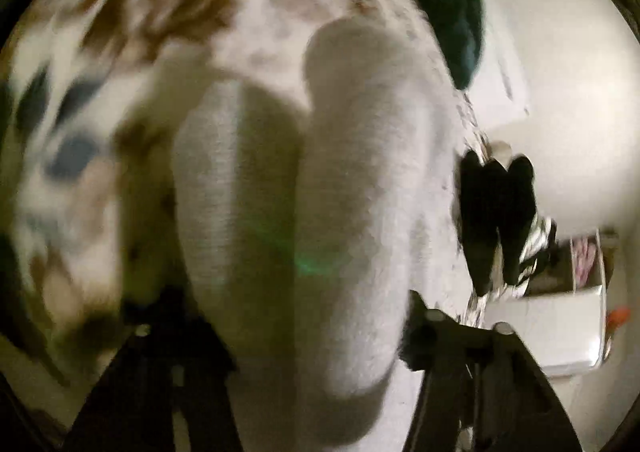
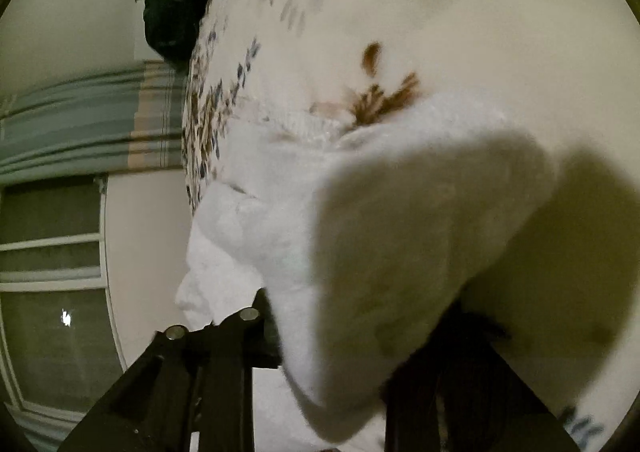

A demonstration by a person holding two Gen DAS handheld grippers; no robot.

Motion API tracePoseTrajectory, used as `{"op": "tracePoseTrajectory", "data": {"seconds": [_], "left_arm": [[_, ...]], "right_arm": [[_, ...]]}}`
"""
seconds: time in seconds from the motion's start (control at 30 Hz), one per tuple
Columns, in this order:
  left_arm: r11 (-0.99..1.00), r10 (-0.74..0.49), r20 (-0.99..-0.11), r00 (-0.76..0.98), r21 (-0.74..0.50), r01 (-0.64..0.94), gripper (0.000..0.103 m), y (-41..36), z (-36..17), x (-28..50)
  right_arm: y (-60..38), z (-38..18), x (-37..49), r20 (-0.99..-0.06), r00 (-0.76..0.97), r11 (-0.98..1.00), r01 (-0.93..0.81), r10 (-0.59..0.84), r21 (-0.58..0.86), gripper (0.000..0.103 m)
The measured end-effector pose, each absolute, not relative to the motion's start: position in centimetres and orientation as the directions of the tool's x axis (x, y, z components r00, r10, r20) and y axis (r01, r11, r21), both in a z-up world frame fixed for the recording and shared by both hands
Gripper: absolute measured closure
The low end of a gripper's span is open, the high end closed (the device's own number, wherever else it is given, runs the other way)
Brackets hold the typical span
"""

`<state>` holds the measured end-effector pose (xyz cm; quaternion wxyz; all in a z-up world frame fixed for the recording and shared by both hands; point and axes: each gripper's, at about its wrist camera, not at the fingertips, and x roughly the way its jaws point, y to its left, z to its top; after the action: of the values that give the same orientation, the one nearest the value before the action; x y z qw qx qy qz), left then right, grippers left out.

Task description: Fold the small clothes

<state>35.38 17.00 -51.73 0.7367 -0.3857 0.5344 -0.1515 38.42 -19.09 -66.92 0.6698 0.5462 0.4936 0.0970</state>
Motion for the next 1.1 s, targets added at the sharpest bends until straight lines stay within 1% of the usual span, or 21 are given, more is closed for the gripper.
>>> {"op": "tracePoseTrajectory", "data": {"seconds": [0.1, 0.13, 0.2, 0.23, 0.3, 0.33, 0.37, 0.4, 0.47, 0.5, 0.53, 0.57, 0.6, 0.63, 0.7, 0.77, 0.9, 1.03, 1.1], "left_arm": [[0.660, -0.660, -0.655, 0.369, -0.740, -0.133, 0.055, 17.3, -50.9, 37.6], [0.644, -0.688, -0.646, 0.330, -0.754, -0.131, 0.053, 17.5, -51.6, 38.5], [0.667, -0.684, -0.677, 0.273, -0.732, -0.143, 0.044, 18.3, -53.0, 38.7], [0.639, -0.710, -0.654, 0.263, -0.754, -0.149, 0.041, 18.7, -53.6, 38.6], [0.545, -0.772, -0.578, 0.265, -0.816, -0.193, 0.039, 19.8, -54.9, 38.2], [0.508, -0.792, -0.547, 0.271, -0.836, -0.206, 0.037, 20.1, -55.2, 38.0], [0.497, -0.799, -0.539, 0.267, -0.842, -0.210, 0.036, 20.0, -55.5, 38.0], [0.496, -0.802, -0.537, 0.261, -0.843, -0.211, 0.035, 19.9, -55.6, 38.1], [0.508, -0.798, -0.545, 0.257, -0.838, -0.199, 0.035, 19.4, -55.5, 38.1], [0.523, -0.791, -0.553, 0.263, -0.833, -0.181, 0.035, 19.1, -55.0, 38.2], [0.539, -0.783, -0.560, 0.270, -0.828, -0.154, 0.042, 18.8, -54.4, 38.0], [0.550, -0.776, -0.567, 0.276, -0.823, -0.143, 0.046, 18.5, -53.9, 38.0], [0.558, -0.770, -0.572, 0.283, -0.819, -0.134, 0.054, 18.5, -53.4, 37.9], [0.559, -0.769, -0.570, 0.289, -0.819, -0.129, 0.059, 18.5, -52.8, 37.8], [0.567, -0.766, -0.572, 0.293, -0.816, -0.112, 0.061, 18.3, -51.3, 37.6], [0.582, -0.764, -0.577, 0.288, -0.809, -0.077, 0.061, 17.3, -49.5, 37.9], [0.567, -0.792, -0.548, 0.269, -0.823, -0.007, 0.062, 15.4, -45.1, 39.3], [0.554, -0.818, -0.520, 0.247, -0.828, 0.092, 0.062, 11.5, -38.9, 41.6], [0.542, -0.830, -0.505, 0.236, -0.831, 0.127, 0.062, 9.2, -36.7, 42.8]], "right_arm": [[-18.3, -65.3, 36.0, -0.558, 0.505, 0.391, 0.404, 0.658, 0.827, 0.082], [-18.1, -65.2, 35.3, -0.561, 0.499, 0.396, 0.404, 0.660, 0.825, 0.082], [-17.3, -65.4, 33.9, -0.564, 0.481, 0.399, 0.407, 0.671, 0.822, 0.080], [-17.2, -66.1, 33.6, -0.550, 0.483, 0.370, 0.421, 0.681, 0.828, 0.074], [-17.5, -67.5, 33.3, -0.517, 0.496, 0.300, 0.454, 0.698, 0.839, 0.060], [-17.5, -68.0, 33.7, -0.493, 0.504, 0.271, 0.451, 0.709, 0.850, 0.050], [-17.4, -68.4, 33.9, -0.468, 0.522, 0.244, 0.441, 0.713, 0.864, 0.037], [-17.3, -68.6, 34.1, -0.451, 0.536, 0.226, 0.434, 0.713, 0.872, 0.033], [-16.7, -68.9, 34.9, -0.443, 0.547, 0.208, 0.438, 0.710, 0.874, 0.030], [-16.5, -68.8, 35.4, -0.443, 0.554, 0.202, 0.441, 0.705, 0.874, 0.030], [-16.3, -68.6, 35.7, -0.443, 0.567, 0.202, 0.438, 0.694, 0.876, 0.038], [-15.8, -68.1, 36.1, -0.448, 0.580, 0.208, 0.433, 0.680, 0.877, 0.068], [-15.5, -67.8, 36.4, -0.467, 0.567, 0.230, 0.439, 0.678, 0.869, 0.078], [-15.3, -67.5, 36.5, -0.475, 0.569, 0.240, 0.440, 0.671, 0.865, 0.078], [-15.2, -66.0, 36.5, -0.496, 0.577, 0.259, 0.446, 0.649, 0.857, 0.079], [-15.3, -63.9, 36.4, -0.505, 0.586, 0.280, 0.434, 0.634, 0.856, 0.081], [-16.4, -59.0, 35.9, -0.504, 0.610, 0.313, 0.399, 0.611, 0.862, 0.081], [-19.3, -53.9, 35.0, -0.483, 0.654, 0.312, 0.369, 0.583, 0.876, 0.081], [-21.1, -50.6, 34.8, -0.469, 0.684, 0.316, 0.348, 0.558, 0.883, 0.081]]}}
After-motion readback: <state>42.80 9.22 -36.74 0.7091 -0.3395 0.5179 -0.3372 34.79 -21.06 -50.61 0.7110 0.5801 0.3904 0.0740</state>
